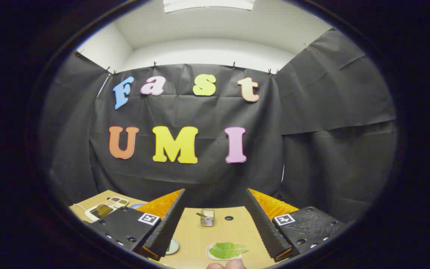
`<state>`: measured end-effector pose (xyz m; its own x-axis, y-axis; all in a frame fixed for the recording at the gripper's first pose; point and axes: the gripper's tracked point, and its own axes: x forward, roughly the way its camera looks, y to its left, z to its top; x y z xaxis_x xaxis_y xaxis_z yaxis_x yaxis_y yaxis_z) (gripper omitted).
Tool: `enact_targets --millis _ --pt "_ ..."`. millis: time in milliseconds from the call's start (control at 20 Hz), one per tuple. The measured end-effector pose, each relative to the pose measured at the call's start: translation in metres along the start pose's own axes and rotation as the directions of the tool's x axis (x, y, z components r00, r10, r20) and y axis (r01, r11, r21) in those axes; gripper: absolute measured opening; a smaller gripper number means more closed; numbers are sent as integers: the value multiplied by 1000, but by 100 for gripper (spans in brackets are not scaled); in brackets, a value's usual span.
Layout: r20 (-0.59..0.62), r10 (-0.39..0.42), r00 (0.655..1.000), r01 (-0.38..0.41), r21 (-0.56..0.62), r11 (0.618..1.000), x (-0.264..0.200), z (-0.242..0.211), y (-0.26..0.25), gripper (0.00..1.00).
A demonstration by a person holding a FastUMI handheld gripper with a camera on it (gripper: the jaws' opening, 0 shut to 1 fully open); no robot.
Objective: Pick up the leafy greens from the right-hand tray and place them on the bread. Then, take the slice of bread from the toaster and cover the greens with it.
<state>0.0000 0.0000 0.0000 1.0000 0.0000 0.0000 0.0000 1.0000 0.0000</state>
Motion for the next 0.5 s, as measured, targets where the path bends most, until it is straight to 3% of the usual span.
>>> enact_targets --millis 500 --pt "-35 -4 999 5 19 1000 -3 -6 -4 95"
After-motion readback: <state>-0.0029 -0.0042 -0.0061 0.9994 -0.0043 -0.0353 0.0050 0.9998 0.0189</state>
